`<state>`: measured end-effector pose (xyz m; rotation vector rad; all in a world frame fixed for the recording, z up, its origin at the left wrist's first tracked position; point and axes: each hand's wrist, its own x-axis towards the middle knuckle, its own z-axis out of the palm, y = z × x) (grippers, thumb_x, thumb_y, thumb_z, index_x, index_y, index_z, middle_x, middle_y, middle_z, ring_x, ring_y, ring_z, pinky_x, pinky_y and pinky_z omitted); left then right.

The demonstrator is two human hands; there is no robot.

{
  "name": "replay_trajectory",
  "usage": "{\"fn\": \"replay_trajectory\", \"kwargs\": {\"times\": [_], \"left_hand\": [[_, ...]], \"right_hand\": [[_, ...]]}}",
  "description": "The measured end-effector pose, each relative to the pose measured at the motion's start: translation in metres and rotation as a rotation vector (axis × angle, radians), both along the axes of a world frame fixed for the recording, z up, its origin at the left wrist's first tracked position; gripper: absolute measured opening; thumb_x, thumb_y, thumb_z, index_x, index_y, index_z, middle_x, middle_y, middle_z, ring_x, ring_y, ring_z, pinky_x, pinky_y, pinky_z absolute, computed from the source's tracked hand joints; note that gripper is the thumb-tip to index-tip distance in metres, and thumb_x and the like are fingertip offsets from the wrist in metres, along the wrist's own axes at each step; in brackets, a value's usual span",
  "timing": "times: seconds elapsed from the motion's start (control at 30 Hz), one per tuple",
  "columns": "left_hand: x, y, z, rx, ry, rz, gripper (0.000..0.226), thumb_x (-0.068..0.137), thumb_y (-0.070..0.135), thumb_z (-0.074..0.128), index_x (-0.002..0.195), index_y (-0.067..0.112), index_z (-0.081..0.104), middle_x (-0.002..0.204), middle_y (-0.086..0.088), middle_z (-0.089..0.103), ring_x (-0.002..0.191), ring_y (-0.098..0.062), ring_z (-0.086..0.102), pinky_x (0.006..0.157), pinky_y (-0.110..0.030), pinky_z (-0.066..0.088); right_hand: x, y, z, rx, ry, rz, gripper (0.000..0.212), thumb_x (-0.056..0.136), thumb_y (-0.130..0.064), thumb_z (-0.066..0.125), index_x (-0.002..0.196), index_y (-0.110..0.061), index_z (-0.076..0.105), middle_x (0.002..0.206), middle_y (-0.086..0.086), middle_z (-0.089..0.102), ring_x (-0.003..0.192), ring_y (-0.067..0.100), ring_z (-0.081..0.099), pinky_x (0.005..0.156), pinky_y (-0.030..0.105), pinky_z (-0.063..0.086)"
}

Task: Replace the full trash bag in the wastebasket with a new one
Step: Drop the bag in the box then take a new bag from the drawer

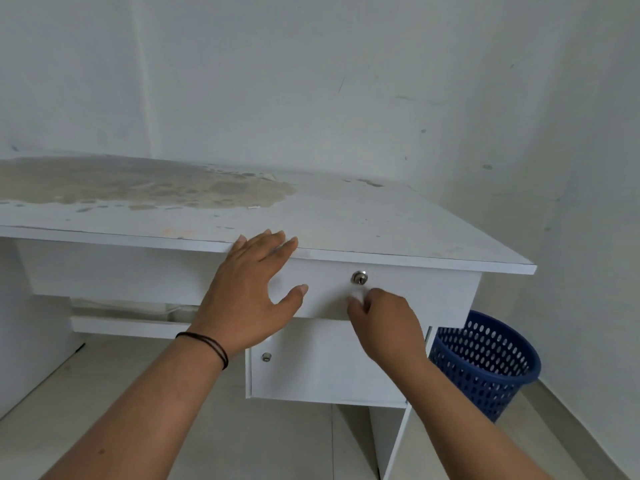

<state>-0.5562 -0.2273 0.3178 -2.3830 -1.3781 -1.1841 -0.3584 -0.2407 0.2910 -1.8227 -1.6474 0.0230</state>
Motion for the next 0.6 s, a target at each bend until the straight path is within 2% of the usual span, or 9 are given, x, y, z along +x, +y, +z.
{"fn": "replay_trajectory", "kwargs": {"times": [0.17,0.23,0.27,0.33,0.4,0.5,0.6], "left_hand": [[-0.007,-0.002,0.008,-0.088,0.044,-0.07,0.079,0.076,0.064,0.054,0.144,0.034,0.028,0.154,0.015,0.021,0.137,0.009,0.005,0.111,-0.015,-0.008],[-0.007,-0.008,0.009,-0.078,0.074,-0.07,0.08,0.077,0.063,0.055,0.145,0.034,0.026,0.153,0.015,0.019,0.138,0.007,0.002,0.111,-0.017,-0.008],[-0.006,-0.012,0.008,-0.048,0.082,-0.061,0.076,0.079,0.06,0.056,0.144,0.031,0.03,0.151,0.014,0.024,0.139,0.003,0.007,0.112,-0.019,-0.005],[-0.003,-0.025,0.006,0.031,0.083,-0.058,0.063,0.082,0.054,0.058,0.136,0.023,0.047,0.142,0.006,0.044,0.135,-0.009,0.033,0.113,-0.026,0.012],[0.001,-0.038,0.004,0.088,0.086,-0.067,0.053,0.082,0.051,0.052,0.12,0.017,0.063,0.119,0.002,0.063,0.111,-0.017,0.057,0.102,-0.03,0.034],[0.003,-0.052,0.0,0.067,0.066,-0.095,0.043,0.083,0.049,0.047,0.104,0.019,0.07,0.094,0.009,0.068,0.084,-0.014,0.065,0.082,-0.032,0.048],[0.003,-0.062,-0.003,0.022,-0.006,-0.119,0.037,0.084,0.049,0.046,0.095,0.025,0.072,0.086,0.015,0.066,0.076,-0.008,0.063,0.073,-0.03,0.047]], "right_hand": [[-0.001,-0.034,-0.006,0.021,0.026,0.014,0.04,0.092,-0.038,0.043,0.058,-0.019,0.035,0.055,-0.005,0.041,0.047,0.009,0.034,0.043,0.024,0.023],[-0.001,-0.046,-0.007,0.026,0.027,0.014,0.041,0.092,-0.04,0.043,0.057,-0.02,0.035,0.054,-0.006,0.04,0.047,0.008,0.033,0.043,0.023,0.023],[-0.001,-0.052,-0.008,0.027,0.025,0.01,0.041,0.092,-0.041,0.043,0.057,-0.02,0.035,0.054,-0.006,0.04,0.046,0.008,0.034,0.043,0.022,0.023],[-0.001,-0.064,-0.009,0.026,0.018,0.012,0.041,0.092,-0.042,0.043,0.057,-0.021,0.035,0.055,-0.007,0.041,0.048,0.008,0.035,0.043,0.021,0.022],[-0.002,-0.075,-0.009,0.02,0.019,0.017,0.041,0.091,-0.045,0.041,0.057,-0.023,0.033,0.057,-0.007,0.042,0.05,0.008,0.036,0.044,0.021,0.024],[-0.006,-0.091,-0.011,-0.027,0.001,0.003,0.043,0.092,-0.049,0.037,0.057,-0.025,0.031,0.06,-0.008,0.041,0.052,0.006,0.038,0.045,0.018,0.026],[-0.011,-0.102,-0.015,-0.059,-0.068,-0.027,0.042,0.092,-0.052,0.032,0.059,-0.027,0.025,0.063,-0.01,0.036,0.057,0.007,0.037,0.048,0.019,0.027]]}}
